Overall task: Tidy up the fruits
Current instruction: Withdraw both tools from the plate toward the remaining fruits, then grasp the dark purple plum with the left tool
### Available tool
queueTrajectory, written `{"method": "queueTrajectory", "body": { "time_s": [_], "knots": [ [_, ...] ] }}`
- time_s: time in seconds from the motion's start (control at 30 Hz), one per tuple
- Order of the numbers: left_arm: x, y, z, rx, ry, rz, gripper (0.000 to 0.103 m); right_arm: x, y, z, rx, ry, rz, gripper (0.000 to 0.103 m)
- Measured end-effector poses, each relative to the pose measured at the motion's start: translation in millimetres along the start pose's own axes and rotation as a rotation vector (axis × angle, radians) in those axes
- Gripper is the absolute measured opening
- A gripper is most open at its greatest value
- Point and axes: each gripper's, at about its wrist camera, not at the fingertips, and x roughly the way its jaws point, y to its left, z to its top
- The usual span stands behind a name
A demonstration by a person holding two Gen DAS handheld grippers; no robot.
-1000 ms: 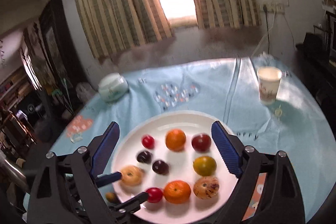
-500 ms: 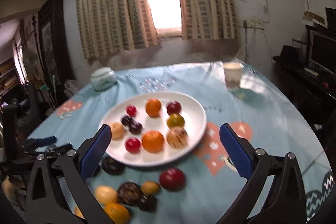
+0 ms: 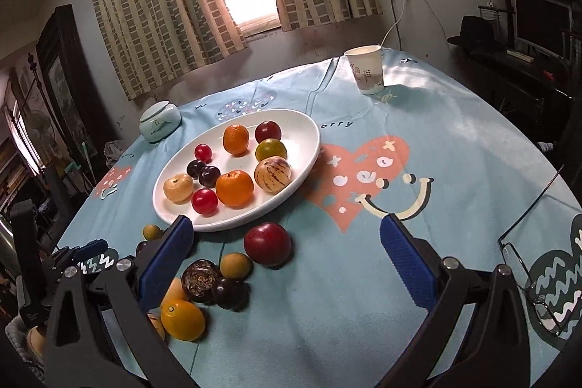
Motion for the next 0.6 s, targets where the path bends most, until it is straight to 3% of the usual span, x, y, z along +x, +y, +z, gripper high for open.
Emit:
{"method": "queueTrajectory", "body": {
  "time_s": [0.13,0.2,0.33,0.4,0.47,0.6],
  "knots": [
    [10.6,3.6,1.8,0.004,0.032,0.045,0.092,0.9,-1.3,-0.1,0.005,0.006,0.001,0.102],
    [9.1,12.2,3.1,-0.014,0.025,0.049,0.095,1.5,-2.7,-0.3,0.009,0.009,0.003,0.102],
    [-12.4,36.8,-1.2,-0.099,-0.033,0.133,0.094,1.7,-3.1,-0.1,0.013,0.012,0.003,0.102],
    [-24.7,48.6,-6.9,-0.151,-0.059,0.071,0.094,2.1,-3.6,0.2,0.016,0.011,0.004,0.102],
    [-24.2,49.8,-10.3,-0.156,-0.048,0.060,0.094,3.5,-3.9,-0.2,0.018,0.017,0.005,0.102],
    [-16.6,32.4,-9.5,-0.075,-0.018,0.037,0.093,5.2,-2.6,-1.2,0.011,0.026,0.005,0.102]
  ]
}}
